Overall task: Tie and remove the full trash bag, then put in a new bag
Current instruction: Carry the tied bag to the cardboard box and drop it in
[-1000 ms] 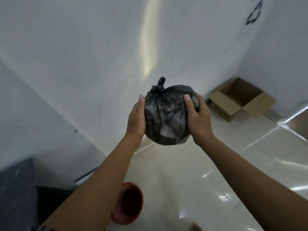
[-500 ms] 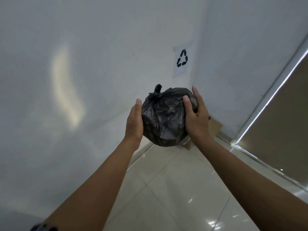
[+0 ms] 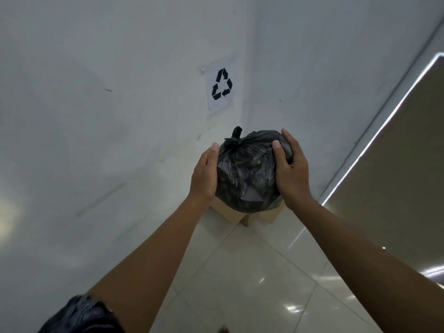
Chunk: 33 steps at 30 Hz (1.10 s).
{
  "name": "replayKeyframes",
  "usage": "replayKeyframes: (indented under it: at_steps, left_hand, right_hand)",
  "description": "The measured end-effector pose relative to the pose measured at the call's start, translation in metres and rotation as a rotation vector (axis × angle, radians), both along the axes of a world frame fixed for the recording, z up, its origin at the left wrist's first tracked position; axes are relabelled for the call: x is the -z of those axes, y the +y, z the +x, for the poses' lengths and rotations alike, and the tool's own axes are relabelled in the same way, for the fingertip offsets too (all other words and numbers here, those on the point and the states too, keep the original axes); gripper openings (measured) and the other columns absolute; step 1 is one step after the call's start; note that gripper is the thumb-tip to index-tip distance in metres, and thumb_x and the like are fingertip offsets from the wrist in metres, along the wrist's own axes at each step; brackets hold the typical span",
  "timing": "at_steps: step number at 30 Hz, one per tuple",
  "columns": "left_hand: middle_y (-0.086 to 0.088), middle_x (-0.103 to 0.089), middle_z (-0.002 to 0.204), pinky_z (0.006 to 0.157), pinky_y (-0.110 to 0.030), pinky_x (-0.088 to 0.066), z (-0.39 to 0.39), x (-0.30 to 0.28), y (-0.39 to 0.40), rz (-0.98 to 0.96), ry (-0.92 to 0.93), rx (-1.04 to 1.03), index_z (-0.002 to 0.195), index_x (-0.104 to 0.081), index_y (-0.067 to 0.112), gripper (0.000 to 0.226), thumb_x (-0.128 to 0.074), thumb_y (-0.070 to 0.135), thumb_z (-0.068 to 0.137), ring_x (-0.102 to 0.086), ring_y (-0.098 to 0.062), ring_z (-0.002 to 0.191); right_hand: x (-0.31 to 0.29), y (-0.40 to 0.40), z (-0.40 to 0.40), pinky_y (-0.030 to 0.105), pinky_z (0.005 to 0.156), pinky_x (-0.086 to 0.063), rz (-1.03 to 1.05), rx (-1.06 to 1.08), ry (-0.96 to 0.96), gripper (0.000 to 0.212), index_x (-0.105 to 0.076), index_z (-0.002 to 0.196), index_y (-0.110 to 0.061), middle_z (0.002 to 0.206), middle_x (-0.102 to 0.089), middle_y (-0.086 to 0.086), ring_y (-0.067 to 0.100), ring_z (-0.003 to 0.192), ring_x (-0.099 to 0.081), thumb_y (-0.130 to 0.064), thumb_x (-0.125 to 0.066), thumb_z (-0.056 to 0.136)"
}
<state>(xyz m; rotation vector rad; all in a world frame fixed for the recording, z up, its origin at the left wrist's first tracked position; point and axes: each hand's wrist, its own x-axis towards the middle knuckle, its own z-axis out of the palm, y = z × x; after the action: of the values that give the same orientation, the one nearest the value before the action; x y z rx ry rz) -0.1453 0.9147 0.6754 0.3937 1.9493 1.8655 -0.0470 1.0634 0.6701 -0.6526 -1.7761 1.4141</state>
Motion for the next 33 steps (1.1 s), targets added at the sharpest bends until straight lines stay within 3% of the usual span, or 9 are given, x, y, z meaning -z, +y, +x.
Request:
replayKeyframes:
  at_steps: [6, 12, 15, 17, 20, 23, 26, 29, 33]
  left_hand:
    - [0.006, -0.066, 0.127, 0.111, -0.044, -0.042, -0.044, 0.029, 0.106, -0.043, -0.001, -0.009, 0.126, -0.064, 0.027, 0.075, -0.039, 0.079, 0.079, -0.059, -0.013, 0.122]
    - [-0.008, -0.061, 0.126, 0.107, -0.042, -0.042, -0.083, 0.066, 0.204, -0.096, -0.012, -0.17, 0.104, -0.06, 0.019, 0.051, -0.04, 0.064, 0.094, -0.055, -0.026, 0.123]
    - [0.0, -0.062, 0.132, 0.109, -0.034, -0.041, -0.092, 0.084, 0.247, -0.127, -0.045, -0.27, 0.124, -0.06, 0.017, 0.059, -0.039, 0.064, 0.095, -0.055, -0.017, 0.124]
    - [0.017, -0.054, 0.136, 0.101, -0.018, -0.034, -0.099, 0.098, 0.269, -0.127, -0.075, -0.328, 0.138, -0.054, 0.027, 0.057, -0.041, 0.063, 0.095, -0.048, -0.001, 0.123]
    - [0.013, -0.049, 0.143, 0.089, -0.008, -0.028, -0.116, 0.122, 0.294, -0.173, -0.108, -0.403, 0.147, -0.046, 0.026, 0.06, -0.041, 0.059, 0.097, -0.041, 0.003, 0.122]
    - [0.012, -0.056, 0.136, 0.085, -0.003, -0.03, -0.137, 0.143, 0.315, -0.219, -0.139, -0.462, 0.137, -0.055, 0.028, 0.048, -0.041, 0.054, 0.099, -0.048, 0.008, 0.118]
    - [0.027, -0.052, 0.094, 0.072, 0.004, -0.031, -0.166, 0.176, 0.333, -0.205, -0.2, -0.494, 0.095, -0.053, 0.042, 0.02, -0.037, 0.04, 0.105, -0.049, 0.03, 0.078]
    - [0.038, -0.042, 0.09, 0.071, 0.003, -0.028, -0.187, 0.211, 0.347, -0.238, -0.249, -0.548, 0.104, -0.045, 0.045, 0.011, -0.034, 0.045, 0.105, -0.042, 0.031, 0.077]
    - [0.034, -0.053, 0.092, 0.067, 0.009, -0.033, -0.216, 0.274, 0.36, -0.314, -0.255, -0.578, 0.1, -0.055, 0.046, 0.02, -0.036, 0.043, 0.105, -0.048, 0.034, 0.078]
  right_hand:
    - [0.025, 0.109, -0.045, 0.032, 0.108, -0.046, 0.01, -0.006, -0.049, 0.043, -0.052, 0.14, -0.031, 0.137, -0.057, -0.009, 0.006, 0.125, -0.055, -0.039, -0.056, 0.098]
    - [0.063, 0.224, -0.109, 0.005, 0.094, -0.044, -0.001, -0.165, -0.09, 0.042, -0.053, 0.14, -0.028, 0.132, -0.057, -0.013, -0.016, 0.11, -0.052, -0.035, -0.057, 0.099]
    - [0.086, 0.273, -0.137, 0.005, 0.093, -0.043, -0.002, -0.273, -0.135, 0.042, -0.053, 0.14, -0.027, 0.128, -0.058, -0.015, -0.02, 0.107, -0.052, -0.034, -0.057, 0.099]
    - [0.101, 0.298, -0.156, 0.004, 0.093, -0.042, 0.028, -0.341, -0.161, 0.042, -0.053, 0.14, -0.025, 0.126, -0.058, -0.016, -0.021, 0.108, -0.052, -0.032, -0.057, 0.099]
    - [0.124, 0.328, -0.187, 0.001, 0.091, -0.04, 0.034, -0.421, -0.22, 0.042, -0.054, 0.14, -0.022, 0.122, -0.057, -0.02, -0.026, 0.105, -0.051, -0.03, -0.057, 0.099]
    - [0.148, 0.352, -0.222, 0.0, 0.09, -0.04, 0.043, -0.472, -0.266, 0.042, -0.053, 0.14, -0.022, 0.119, -0.057, -0.023, -0.027, 0.103, -0.051, -0.03, -0.057, 0.099]
    - [0.18, 0.374, -0.258, 0.005, 0.093, -0.043, 0.032, -0.469, -0.294, 0.04, -0.055, 0.139, -0.023, 0.125, -0.059, -0.015, -0.023, 0.105, -0.052, -0.031, -0.057, 0.099]
    - [0.215, 0.393, -0.294, 0.009, 0.095, -0.046, 0.029, -0.489, -0.321, 0.04, -0.055, 0.138, -0.025, 0.124, -0.06, -0.014, -0.021, 0.106, -0.054, -0.034, -0.056, 0.099]
    - [0.277, 0.409, -0.337, 0.012, 0.098, -0.046, 0.026, -0.509, -0.352, 0.04, -0.054, 0.138, -0.023, 0.129, -0.06, -0.01, -0.014, 0.112, -0.055, -0.034, -0.055, 0.1]
